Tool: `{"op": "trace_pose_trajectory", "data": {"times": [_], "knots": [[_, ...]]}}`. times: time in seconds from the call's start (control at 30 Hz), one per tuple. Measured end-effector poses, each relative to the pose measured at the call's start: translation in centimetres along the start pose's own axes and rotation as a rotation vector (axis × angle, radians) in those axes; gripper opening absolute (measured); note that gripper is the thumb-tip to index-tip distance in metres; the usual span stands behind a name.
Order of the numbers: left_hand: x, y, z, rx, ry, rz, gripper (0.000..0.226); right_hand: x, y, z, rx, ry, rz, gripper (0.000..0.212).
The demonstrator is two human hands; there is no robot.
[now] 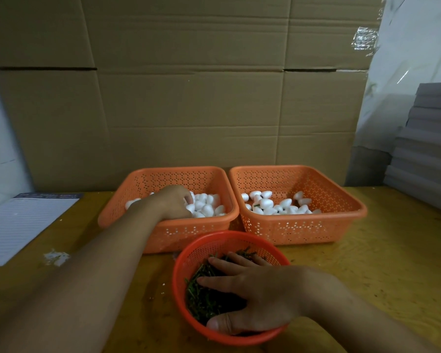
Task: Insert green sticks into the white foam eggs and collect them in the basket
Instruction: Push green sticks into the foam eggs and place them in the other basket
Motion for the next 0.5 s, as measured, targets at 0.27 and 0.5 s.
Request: {"op": "trace_pose_trajectory", "data": {"times": [0.27,0.5], "knots": [[-2.7,-1.7,-3.4,0.231,-0.274,-0.560,0.027,0.1,-0.2,0.3,-0.010,-0.020,0.006,0.075],[-2.6,-3.7,-8.7,0.446,-0.219,-0.802,0.022,0.1,-0.7,0.9,-0.051,-0.131,0.068,0.068]]}}
Point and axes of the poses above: each hand's wrist, its own z-axis towards the middle knuckle, its own x-axis out of the palm, y = z × x, the point moved 2 cm from there along z, towards the middle knuckle, and after that the axes turned 6 degrees about x, right-handed, at the moved point
